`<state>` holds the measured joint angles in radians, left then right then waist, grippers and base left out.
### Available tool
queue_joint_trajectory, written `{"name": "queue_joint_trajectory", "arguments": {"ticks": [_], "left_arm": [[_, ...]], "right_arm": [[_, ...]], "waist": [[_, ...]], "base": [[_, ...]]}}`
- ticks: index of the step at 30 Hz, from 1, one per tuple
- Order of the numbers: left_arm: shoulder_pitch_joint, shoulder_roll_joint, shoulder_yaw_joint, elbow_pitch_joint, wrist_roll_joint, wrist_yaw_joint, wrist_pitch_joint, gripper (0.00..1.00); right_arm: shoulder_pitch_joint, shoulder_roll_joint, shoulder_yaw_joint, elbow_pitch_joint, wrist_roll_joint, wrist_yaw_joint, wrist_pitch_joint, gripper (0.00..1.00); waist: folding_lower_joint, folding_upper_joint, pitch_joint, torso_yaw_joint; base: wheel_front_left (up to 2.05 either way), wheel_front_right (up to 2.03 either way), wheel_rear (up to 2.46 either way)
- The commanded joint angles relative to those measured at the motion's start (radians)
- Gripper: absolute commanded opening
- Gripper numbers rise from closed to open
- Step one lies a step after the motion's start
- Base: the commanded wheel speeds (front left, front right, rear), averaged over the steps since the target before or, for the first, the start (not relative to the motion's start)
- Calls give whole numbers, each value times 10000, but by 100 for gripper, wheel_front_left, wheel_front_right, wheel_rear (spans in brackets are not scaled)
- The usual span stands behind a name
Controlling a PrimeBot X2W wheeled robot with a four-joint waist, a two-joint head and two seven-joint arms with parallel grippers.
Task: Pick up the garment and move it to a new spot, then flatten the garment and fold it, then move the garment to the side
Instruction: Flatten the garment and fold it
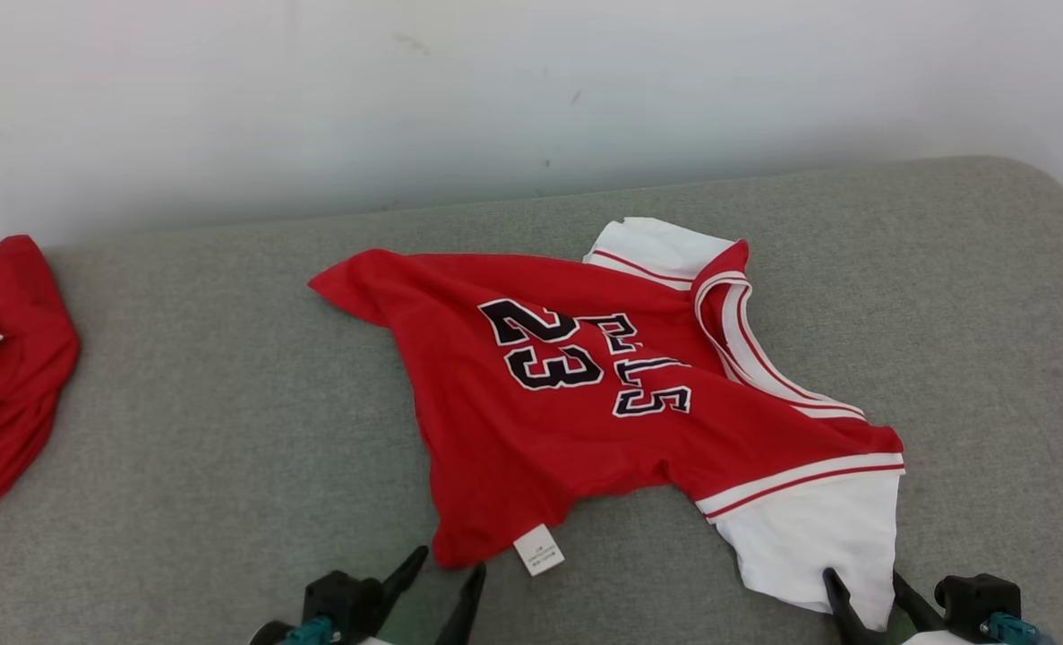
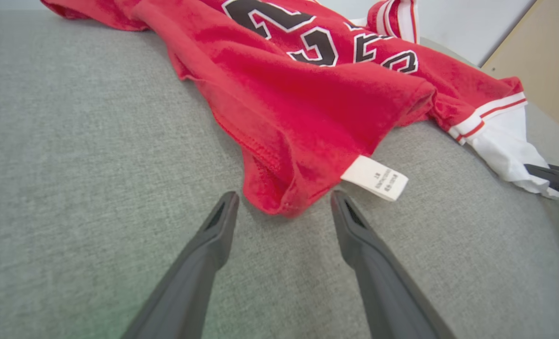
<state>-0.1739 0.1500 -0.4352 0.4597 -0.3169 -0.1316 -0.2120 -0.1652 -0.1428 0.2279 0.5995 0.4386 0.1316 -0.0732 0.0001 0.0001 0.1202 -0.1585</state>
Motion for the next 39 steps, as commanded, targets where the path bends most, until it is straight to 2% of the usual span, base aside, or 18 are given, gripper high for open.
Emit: {"name": "queue_joint_trajectory", "arguments": {"ticks": [1,11,24,25,26,27,29,31,32,33,34,36,37,39], "left_arm": [[-83,143,-80,6,-144,19,-30,100],[-609,466,-637,136,-497,18,-131,100],[-1263,445,-1443,612,-827,15,-249,100],[-1302,429,-1485,655,-866,17,-258,91],[-1339,410,-1536,697,-930,15,-273,78],[-1378,398,-1585,743,-973,17,-292,52],[-1473,378,-1696,833,-1089,15,-323,32],[-1532,358,-1789,984,-1147,15,-324,10],[-1567,344,-1841,1057,-1161,15,-338,2],[-1610,332,-1898,1134,-1190,15,-352,0],[-1644,321,-1957,1211,-1235,15,-369,0],[-1672,290,-2061,1375,-1361,15,-397,0],[-1674,273,-2086,1440,-1416,15,-405,0],[-1615,255,-2097,1545,-1625,15,-413,0]], "right_arm": [[-72,-29,100,159,100,-20,-19,100],[-551,11,534,553,248,-20,-247,100],[-1077,427,1410,1108,564,36,-296,100],[-1110,468,1479,1153,633,40,-296,100],[-1150,494,1564,1189,681,48,-280,100],[-1193,512,1644,1226,751,51,-269,100],[-1268,549,1748,1283,893,51,-301,100],[-1332,549,1859,1335,1002,53,-327,84],[-1373,560,1914,1341,1081,54,-352,80],[-1405,547,1960,1355,1151,54,-372,72],[-1425,517,2013,1369,1212,54,-387,53],[-1459,453,2128,1352,1379,53,-462,33],[-1476,398,2146,1328,1448,53,-545,3],[-1444,266,2199,1282,1615,42,-646,0]], "waist": [[-1,-1,-2,-15],[-1,-1,350,-217],[-1,-1,728,-130],[-1,-1,738,-118],[-1,-1,747,-101],[-1,-1,758,-82],[-1,-1,773,-38],[-1,-1,750,0],[-1,-1,736,16],[-1,-1,715,32],[-1,-1,694,47],[-1,-1,638,72],[-1,-1,593,81],[-1,-1,481,97]], "base": [[0,0,0],[0,0,0],[0,0,0],[0,0,0],[0,0,0],[0,0,0],[0,0,0],[0,0,0],[0,0,0],[0,0,0],[0,0,0],[0,0,0],[0,0,0],[0,0,0]]}}
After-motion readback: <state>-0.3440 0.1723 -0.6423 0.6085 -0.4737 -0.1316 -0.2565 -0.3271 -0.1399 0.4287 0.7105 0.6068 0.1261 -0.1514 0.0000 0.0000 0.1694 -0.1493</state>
